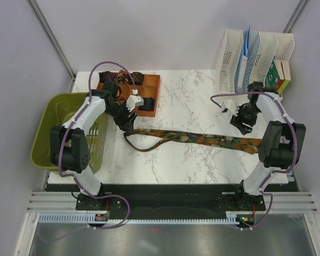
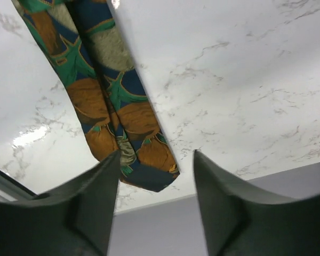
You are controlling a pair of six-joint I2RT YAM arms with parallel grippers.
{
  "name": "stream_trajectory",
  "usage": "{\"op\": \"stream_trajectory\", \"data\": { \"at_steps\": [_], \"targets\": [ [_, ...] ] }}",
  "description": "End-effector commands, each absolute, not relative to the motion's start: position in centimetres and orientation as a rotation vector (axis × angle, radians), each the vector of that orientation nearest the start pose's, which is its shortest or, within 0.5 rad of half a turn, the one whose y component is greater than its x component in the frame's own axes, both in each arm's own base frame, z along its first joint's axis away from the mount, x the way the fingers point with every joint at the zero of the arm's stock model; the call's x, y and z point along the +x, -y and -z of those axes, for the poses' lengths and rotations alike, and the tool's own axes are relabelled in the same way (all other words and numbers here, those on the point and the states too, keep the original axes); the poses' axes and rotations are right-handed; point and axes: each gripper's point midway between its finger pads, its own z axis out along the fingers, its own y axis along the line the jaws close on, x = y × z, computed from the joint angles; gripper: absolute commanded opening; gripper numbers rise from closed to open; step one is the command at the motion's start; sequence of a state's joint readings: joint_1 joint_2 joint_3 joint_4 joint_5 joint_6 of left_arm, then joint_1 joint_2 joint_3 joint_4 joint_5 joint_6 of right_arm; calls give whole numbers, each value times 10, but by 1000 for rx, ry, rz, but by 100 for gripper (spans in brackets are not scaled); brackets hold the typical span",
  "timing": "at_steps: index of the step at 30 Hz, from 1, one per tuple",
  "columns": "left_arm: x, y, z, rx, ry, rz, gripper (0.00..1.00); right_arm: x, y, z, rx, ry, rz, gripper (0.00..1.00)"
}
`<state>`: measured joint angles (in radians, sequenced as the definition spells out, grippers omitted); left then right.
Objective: Roll the ties
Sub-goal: Flatten out the tie at the center of the board.
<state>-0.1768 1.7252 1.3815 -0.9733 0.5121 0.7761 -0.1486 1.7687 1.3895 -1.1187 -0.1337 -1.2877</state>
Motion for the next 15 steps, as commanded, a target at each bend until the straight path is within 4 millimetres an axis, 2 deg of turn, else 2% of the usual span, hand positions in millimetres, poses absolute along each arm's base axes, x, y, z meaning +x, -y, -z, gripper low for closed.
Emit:
{"op": "stream_trajectory", "data": {
  "at_steps": [1,2,4,5,7,8,10,11,13,15],
  "targets": [
    [296,156,-164,1468,-2001,783,65,321,25,-107,-1557,-2435,-223,70],
    [278,169,-166,1513,-1902,881,65,324,10,-109,-1550,-2414,-223,69],
    [259,177,-164,1633,-1775,868,62,322,-14,-103,-1518,-2406,-288,62],
    [241,184,-152,1733,-1751,837,60,324,-35,-99,-1481,-2423,-335,60],
    [229,189,-135,1819,-1754,764,60,331,-59,-99,-1431,-2418,-412,59],
    [220,192,-117,1889,-1747,710,61,332,-84,-95,-1422,-2400,-507,60],
    [216,195,-101,1915,-1772,671,62,339,-110,-99,-1328,-2404,-590,62],
    [214,194,-85,1950,-1797,626,62,345,-133,-99,-1326,-2349,-644,62],
    [226,202,-79,1933,-1778,576,62,348,-156,-97,-1254,-2359,-706,62],
    [237,205,-72,1925,-1769,523,61,355,-188,-93,-1233,-2320,-793,61]
  ]
}}
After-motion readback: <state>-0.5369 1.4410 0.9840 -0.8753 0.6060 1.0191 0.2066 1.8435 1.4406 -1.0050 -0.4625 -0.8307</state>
